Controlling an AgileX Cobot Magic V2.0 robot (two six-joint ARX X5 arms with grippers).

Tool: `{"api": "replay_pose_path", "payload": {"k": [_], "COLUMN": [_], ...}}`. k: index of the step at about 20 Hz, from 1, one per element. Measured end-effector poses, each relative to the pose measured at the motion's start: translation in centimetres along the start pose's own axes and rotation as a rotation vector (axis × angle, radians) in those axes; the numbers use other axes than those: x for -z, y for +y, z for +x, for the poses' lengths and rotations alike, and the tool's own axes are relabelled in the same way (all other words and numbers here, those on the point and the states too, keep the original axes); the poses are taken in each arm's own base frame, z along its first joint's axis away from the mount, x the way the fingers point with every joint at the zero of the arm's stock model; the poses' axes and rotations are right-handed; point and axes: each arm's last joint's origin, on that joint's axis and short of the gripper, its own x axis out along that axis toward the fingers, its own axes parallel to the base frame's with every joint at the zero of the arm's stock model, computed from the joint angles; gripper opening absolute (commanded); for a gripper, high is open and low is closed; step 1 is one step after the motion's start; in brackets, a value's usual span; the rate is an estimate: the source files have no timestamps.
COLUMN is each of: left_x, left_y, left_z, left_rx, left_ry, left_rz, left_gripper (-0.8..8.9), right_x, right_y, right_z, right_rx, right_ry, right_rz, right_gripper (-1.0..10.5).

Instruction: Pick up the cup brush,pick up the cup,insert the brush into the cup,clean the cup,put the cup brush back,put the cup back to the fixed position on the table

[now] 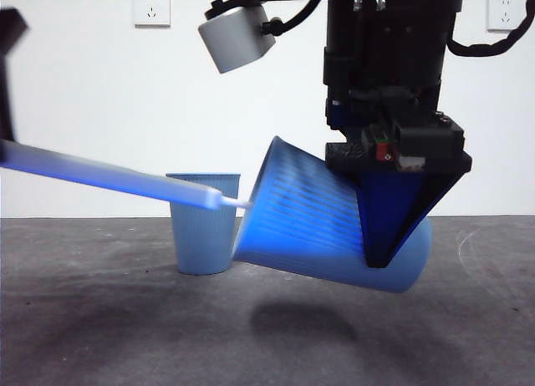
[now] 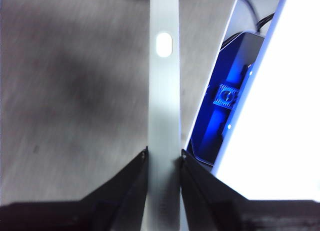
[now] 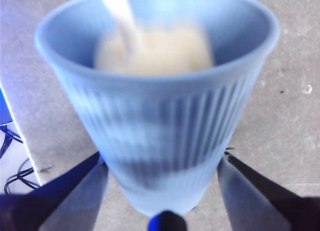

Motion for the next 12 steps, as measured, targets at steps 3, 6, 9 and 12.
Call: {"api": "replay_pose_path", "payload": {"k": [3,6,9,12], "left_x": [-0.9,-1.2,-0.9,-0.2], "left_y": [0.4,0.4,0.4,0.5], "left_z": [1.3,1.6,1.6,1.4], "left_rx": [0.009,0.018,0.02,0.0], "left_ry": [0.015,0.0,0.024,0.095], "left_rz": [0.008,0.01,0.003,-0.012], "left_gripper": [-0.09,-0.09,-0.09,-0.09], "right_x": [0.0,0.1,0.0,-0.1], "right_y": [0.0,-0.1,-0.1,0.0], "right_z": [0.0,0.0,0.0,0.0], "right_rx": [0.001,0.005,0.001,0.0], "right_ry": [0.002,0.006,0.002,-0.006], "right_rz": [0.001,0.002,0.002,0.003], "right_gripper": [-0.2,-0.2,-0.2,-0.2]}}
